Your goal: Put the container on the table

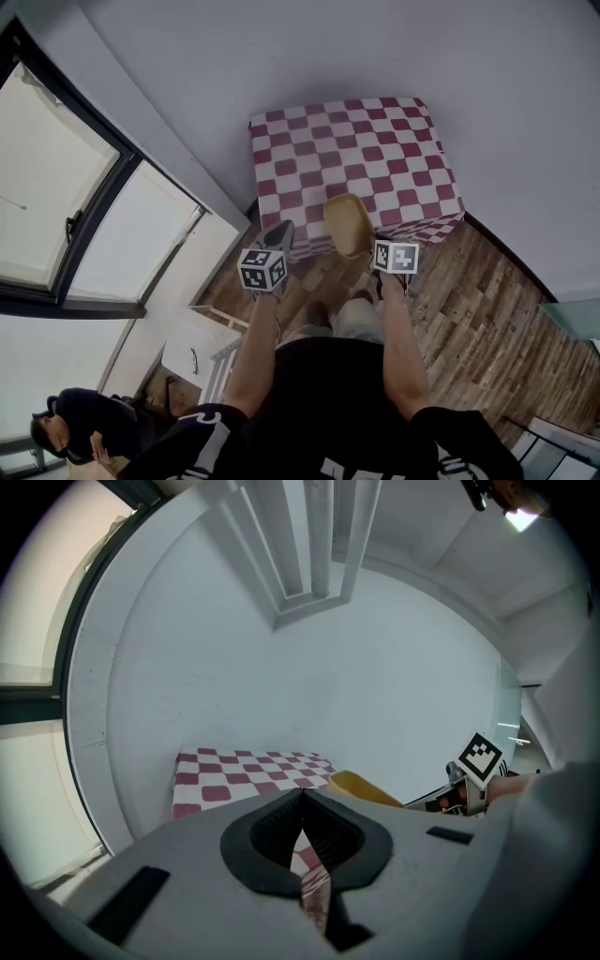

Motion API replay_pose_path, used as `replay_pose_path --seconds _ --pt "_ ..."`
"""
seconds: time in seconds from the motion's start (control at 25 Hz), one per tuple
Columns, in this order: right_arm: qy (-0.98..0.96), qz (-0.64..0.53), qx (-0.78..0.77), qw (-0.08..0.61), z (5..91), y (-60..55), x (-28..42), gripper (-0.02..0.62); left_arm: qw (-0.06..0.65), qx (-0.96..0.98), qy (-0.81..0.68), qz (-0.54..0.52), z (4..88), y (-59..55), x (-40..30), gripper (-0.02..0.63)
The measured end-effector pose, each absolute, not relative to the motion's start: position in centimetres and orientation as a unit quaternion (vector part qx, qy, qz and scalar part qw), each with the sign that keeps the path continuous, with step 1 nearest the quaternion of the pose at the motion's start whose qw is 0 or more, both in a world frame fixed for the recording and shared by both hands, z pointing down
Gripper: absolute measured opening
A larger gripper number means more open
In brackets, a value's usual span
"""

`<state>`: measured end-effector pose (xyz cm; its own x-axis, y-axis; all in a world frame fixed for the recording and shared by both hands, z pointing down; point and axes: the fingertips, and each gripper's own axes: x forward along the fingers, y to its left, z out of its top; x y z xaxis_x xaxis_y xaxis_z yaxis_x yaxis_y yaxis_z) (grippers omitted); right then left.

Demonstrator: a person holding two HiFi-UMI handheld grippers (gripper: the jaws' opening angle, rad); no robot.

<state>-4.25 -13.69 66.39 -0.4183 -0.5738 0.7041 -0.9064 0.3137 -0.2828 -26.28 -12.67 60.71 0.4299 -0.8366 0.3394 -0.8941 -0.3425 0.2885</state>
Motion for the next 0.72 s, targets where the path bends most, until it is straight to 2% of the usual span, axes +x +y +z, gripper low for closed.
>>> replay_pose_path --seconds 0.32,0.72 --pt "-0.775 0.333 0.471 0.257 66.2 -16.3 -5.1 0.034 0.217 0.813 -0.537 0.063 60.4 -14.8 -27.3 0.026" --pt "-0.773 0.330 0.475 0.261 65.8 -20.3 -3.6 0.034 0.216 0.821 -0.524 0.065 60.1 -19.4 -25.1 0.026"
